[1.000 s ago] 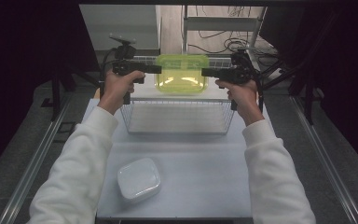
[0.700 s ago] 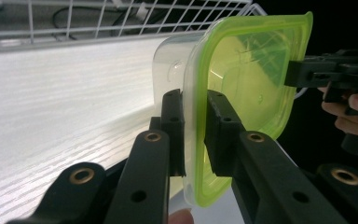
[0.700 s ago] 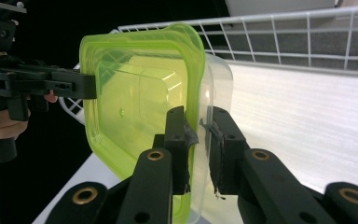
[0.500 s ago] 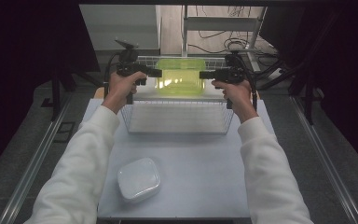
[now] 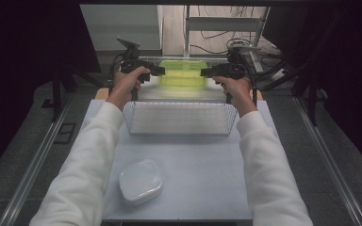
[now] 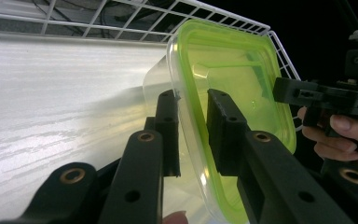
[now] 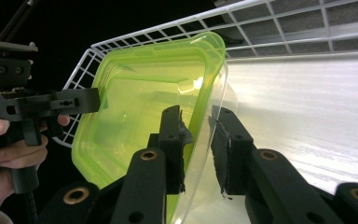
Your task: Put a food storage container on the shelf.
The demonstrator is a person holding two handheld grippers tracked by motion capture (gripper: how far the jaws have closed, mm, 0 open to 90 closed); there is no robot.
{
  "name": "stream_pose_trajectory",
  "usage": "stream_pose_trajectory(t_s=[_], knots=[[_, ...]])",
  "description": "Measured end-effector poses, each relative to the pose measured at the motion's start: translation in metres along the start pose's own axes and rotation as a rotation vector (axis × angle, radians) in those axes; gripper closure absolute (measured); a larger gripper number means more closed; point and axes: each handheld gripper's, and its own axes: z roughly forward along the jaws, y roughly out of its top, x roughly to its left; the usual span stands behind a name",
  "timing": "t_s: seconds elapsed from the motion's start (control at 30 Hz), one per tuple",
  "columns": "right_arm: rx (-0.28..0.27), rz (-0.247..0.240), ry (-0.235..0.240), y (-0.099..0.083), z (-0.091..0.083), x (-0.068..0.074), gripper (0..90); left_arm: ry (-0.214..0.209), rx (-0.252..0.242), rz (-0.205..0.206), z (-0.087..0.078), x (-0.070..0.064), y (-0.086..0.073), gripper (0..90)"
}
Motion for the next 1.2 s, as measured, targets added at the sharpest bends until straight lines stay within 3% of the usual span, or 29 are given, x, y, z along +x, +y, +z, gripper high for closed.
stream_pose_trajectory(t_s=[0.43,0.63,0.73,0.93,1.2], knots=[[-0.006,0.064,-0.013,0.003,0.008,-0.005,70.7,-0.028,-0.001,-0.028,0.006,0.01,0.003,72.1],[-0.011,0.047,-0.04,0.002,0.007,-0.002,67.6,0.008,-0.013,-0.001,0.005,0.006,0.001,70.0],[-0.046,0.043,-0.06,0.001,0.006,0.001,55.2,0.031,-0.019,0.015,0.005,0.003,0.0,65.1],[-0.091,-0.01,-0.084,-0.001,-0.001,0.015,38.4,0.057,-0.077,0.076,-0.002,-0.006,-0.002,45.3],[-0.125,-0.119,-0.132,-0.005,-0.019,0.032,31.2,0.099,-0.111,0.186,-0.018,-0.022,-0.01,34.1]])
